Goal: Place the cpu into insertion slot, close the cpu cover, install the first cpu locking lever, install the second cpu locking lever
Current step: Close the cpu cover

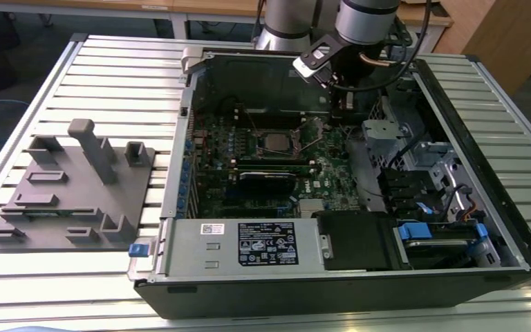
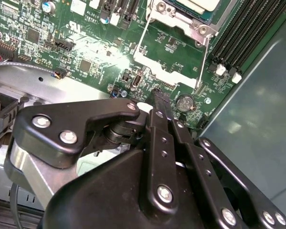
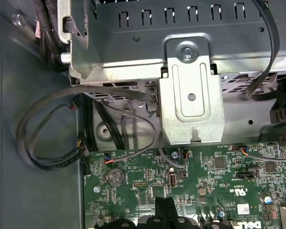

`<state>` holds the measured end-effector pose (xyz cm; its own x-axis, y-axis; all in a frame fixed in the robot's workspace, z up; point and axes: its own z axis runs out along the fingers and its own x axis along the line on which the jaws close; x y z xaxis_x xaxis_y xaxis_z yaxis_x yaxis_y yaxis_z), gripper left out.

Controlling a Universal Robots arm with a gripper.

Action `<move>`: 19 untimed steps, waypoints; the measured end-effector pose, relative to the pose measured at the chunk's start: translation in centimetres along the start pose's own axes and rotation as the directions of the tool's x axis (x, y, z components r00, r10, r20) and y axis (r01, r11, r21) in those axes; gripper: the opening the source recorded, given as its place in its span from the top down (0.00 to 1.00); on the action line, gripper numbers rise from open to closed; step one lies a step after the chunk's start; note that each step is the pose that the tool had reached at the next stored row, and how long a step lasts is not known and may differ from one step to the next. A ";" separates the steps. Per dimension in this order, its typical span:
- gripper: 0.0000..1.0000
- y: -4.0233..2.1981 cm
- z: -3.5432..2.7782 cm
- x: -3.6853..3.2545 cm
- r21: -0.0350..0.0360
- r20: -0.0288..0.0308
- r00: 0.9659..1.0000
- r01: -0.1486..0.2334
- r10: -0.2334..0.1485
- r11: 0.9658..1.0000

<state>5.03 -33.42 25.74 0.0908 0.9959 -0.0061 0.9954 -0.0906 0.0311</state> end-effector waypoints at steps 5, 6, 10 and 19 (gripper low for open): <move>0.90 0.00 0.13 0.01 0.000 0.000 1.000 0.000 0.000 1.000; 0.90 0.00 0.12 0.00 0.000 0.000 1.000 0.000 0.000 1.000; 0.90 -0.01 0.13 0.00 0.000 0.000 1.000 0.000 0.000 1.000; 0.90 -0.07 0.74 0.00 0.000 0.000 1.000 0.000 0.000 1.000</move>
<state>4.98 -33.42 24.99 0.0908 0.9958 -0.0059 0.9954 -0.0906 0.0311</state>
